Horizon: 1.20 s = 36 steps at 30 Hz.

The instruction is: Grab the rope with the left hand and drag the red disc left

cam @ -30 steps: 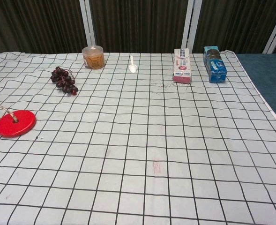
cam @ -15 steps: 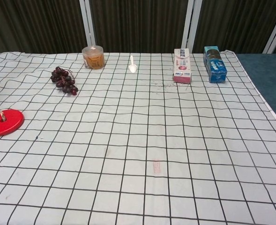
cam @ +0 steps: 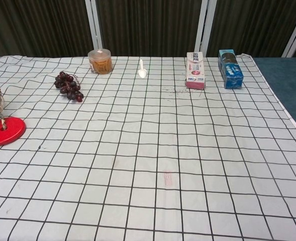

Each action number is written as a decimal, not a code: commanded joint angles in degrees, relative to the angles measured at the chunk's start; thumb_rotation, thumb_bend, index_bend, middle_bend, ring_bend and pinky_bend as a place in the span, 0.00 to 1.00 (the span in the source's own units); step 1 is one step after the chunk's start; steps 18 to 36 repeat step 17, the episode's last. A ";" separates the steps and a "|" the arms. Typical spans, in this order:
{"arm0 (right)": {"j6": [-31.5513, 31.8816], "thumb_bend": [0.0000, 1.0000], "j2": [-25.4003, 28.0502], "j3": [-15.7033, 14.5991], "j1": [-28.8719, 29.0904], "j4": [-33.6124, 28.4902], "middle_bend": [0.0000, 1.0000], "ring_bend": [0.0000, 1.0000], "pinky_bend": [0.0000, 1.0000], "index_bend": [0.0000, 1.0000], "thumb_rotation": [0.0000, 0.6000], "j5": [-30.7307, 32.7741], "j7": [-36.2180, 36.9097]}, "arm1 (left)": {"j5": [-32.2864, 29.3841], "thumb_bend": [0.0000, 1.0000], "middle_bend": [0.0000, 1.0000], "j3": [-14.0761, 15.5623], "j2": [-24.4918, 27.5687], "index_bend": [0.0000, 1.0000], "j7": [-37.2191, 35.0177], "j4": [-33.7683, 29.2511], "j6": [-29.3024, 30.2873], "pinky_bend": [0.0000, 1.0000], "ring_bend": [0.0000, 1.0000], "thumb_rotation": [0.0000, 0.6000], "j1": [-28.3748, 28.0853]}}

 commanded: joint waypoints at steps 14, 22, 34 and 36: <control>2.60 0.27 -0.91 -1.88 -1.67 -0.21 0.00 0.00 0.00 0.00 1.00 -3.01 -0.07 | 7.62 0.30 0.00 5.59 5.19 0.00 -5.62 -6.46 23.15 0.00 0.00 1.00 14.93; 2.71 0.27 -1.07 -2.05 -1.79 -0.18 0.00 0.00 0.00 0.00 1.00 -3.17 -0.28 | 7.79 0.31 0.00 6.02 4.59 0.00 -5.92 -5.45 23.90 0.00 0.00 1.00 15.87; 2.71 0.27 -1.07 -2.05 -1.79 -0.18 0.00 0.00 0.00 0.00 1.00 -3.17 -0.28 | 7.79 0.31 0.00 6.02 4.59 0.00 -5.92 -5.45 23.90 0.00 0.00 1.00 15.87; 2.71 0.27 -1.07 -2.05 -1.79 -0.18 0.00 0.00 0.00 0.00 1.00 -3.17 -0.28 | 7.79 0.31 0.00 6.02 4.59 0.00 -5.92 -5.45 23.90 0.00 0.00 1.00 15.87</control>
